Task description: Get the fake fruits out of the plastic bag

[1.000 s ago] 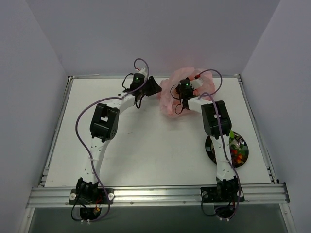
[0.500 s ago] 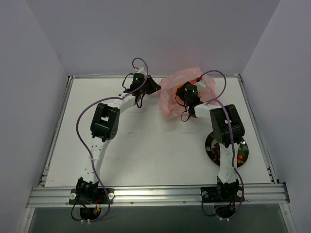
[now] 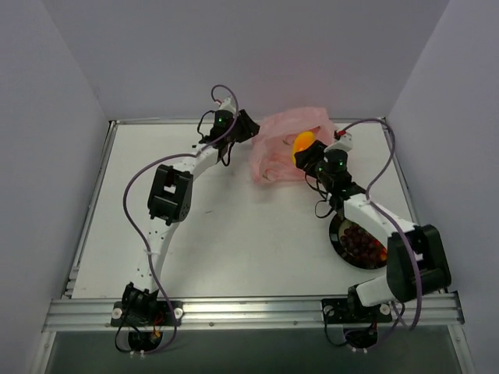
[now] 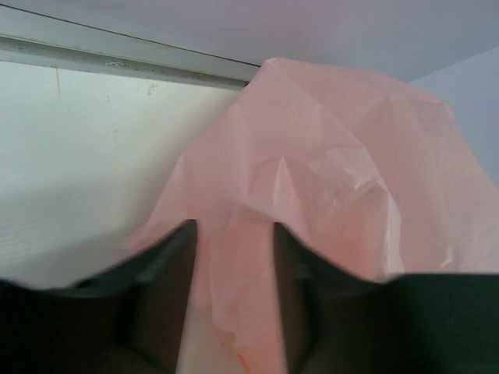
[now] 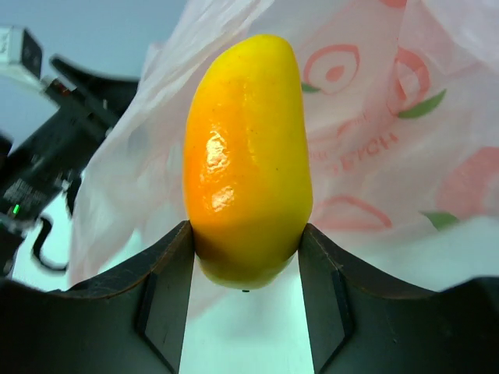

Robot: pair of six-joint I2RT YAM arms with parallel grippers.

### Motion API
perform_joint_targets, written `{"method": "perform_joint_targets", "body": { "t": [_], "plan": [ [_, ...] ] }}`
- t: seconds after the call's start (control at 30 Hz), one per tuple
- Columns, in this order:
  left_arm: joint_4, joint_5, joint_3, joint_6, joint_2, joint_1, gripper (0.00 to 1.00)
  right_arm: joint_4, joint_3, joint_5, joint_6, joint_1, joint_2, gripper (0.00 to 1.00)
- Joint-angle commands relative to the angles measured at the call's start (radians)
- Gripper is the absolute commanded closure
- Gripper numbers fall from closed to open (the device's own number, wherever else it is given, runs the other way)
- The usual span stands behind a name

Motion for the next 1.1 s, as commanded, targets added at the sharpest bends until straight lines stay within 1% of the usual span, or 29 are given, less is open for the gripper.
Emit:
{"method": "perform_joint_targets", "body": {
  "t": [0.0,0.03,0.07,0.1,0.13,0.17,0.2,0.27,0.3,0.37,0.4,0.43,0.5,0.53,0.6,0.63,0.67,0.7,0.73,0.77,0.8,0.83,0.9,0.97,1.07],
  "plan": [
    [-0.002,-0.003,0.074,0.019,-0.029,0.000,0.49,-0.203,-0.095,-0.003,-0.090,-0.001,-0.276,0.86],
    [-0.002,-0.003,0.069,0.024,-0.037,0.000,0.34,-0.261,-0.113,0.037,-0.106,-0.001,-0.336,0.86],
    [0.003,-0.001,0.062,0.025,-0.052,0.000,0.23,-0.318,-0.142,0.078,-0.119,0.001,-0.458,0.86],
    [0.008,0.002,0.045,0.025,-0.063,0.000,0.10,-0.434,-0.153,0.099,-0.127,-0.001,-0.519,0.86],
    [0.014,0.003,0.034,0.027,-0.072,0.000,0.04,-0.496,-0.164,0.119,-0.129,0.002,-0.571,0.86],
    [0.017,0.006,0.023,0.027,-0.093,0.000,0.05,-0.556,-0.175,0.140,-0.115,0.002,-0.669,0.86],
    [0.018,0.008,-0.003,0.030,-0.106,0.001,0.06,-0.690,-0.187,0.174,-0.107,0.002,-0.712,0.86],
    [0.035,0.005,-0.047,0.044,-0.161,0.001,0.06,-0.800,-0.199,0.198,-0.060,0.004,-0.813,0.86],
    [0.041,-0.003,-0.098,0.048,-0.179,0.001,0.06,-0.885,-0.213,0.218,-0.042,0.004,-0.841,0.86],
    [0.049,-0.032,-0.148,0.068,-0.248,0.003,0.06,-0.918,-0.236,0.214,0.009,0.020,-0.896,0.86],
    [0.049,-0.044,-0.175,0.076,-0.270,0.003,0.06,-0.934,-0.244,0.211,0.055,0.027,-0.897,0.86],
    [0.052,-0.061,-0.232,0.083,-0.297,0.003,0.06,-0.947,-0.241,0.214,0.070,0.028,-0.888,0.85],
    [0.052,-0.104,-0.291,0.113,-0.374,0.004,0.06,-0.977,-0.241,0.238,0.109,0.033,-0.843,0.85],
    [0.054,-0.136,-0.357,0.131,-0.430,0.004,0.06,-0.981,-0.242,0.248,0.124,0.037,-0.831,0.84],
    [0.066,-0.168,-0.434,0.146,-0.489,0.006,0.06,-0.998,-0.250,0.272,0.150,0.040,-0.828,0.84],
    [0.087,-0.181,-0.477,0.148,-0.545,0.006,0.06,-1.006,-0.261,0.306,0.185,0.042,-0.828,0.83],
    [0.096,-0.196,-0.554,0.146,-0.575,0.006,0.06,-1.012,-0.265,0.312,0.195,0.042,-0.826,0.82],
    [0.109,-0.202,-0.593,0.146,-0.601,0.004,0.06,-1.020,-0.271,0.321,0.202,0.042,-0.823,0.80],
    [0.148,-0.207,-0.633,0.139,-0.651,0.003,0.06,-1.027,-0.288,0.355,0.230,0.044,-0.812,0.78],
    [0.171,-0.204,-0.708,0.131,-0.676,0.003,0.06,-1.032,-0.299,0.361,0.236,0.042,-0.803,0.78],
    [0.217,-0.201,-0.744,0.127,-0.699,0.003,0.06,-1.032,-0.305,0.363,0.236,0.042,-0.789,0.78],
    [0.239,-0.202,-0.776,0.119,-0.743,0.000,0.06,-1.032,-0.307,0.363,0.236,0.044,-0.773,0.78],
    [0.273,-0.201,-0.845,0.114,-0.778,-0.009,0.06,-1.034,-0.293,0.363,0.230,0.042,-0.707,0.78],
    [0.305,-0.187,-0.865,0.113,-0.808,-0.016,0.06,-1.033,-0.284,0.364,0.224,0.044,-0.646,0.78],
    [0.324,-0.162,-0.873,0.123,-0.830,-0.025,0.06,-1.049,-0.275,0.363,0.224,0.047,-0.596,0.79]
  ]
}}
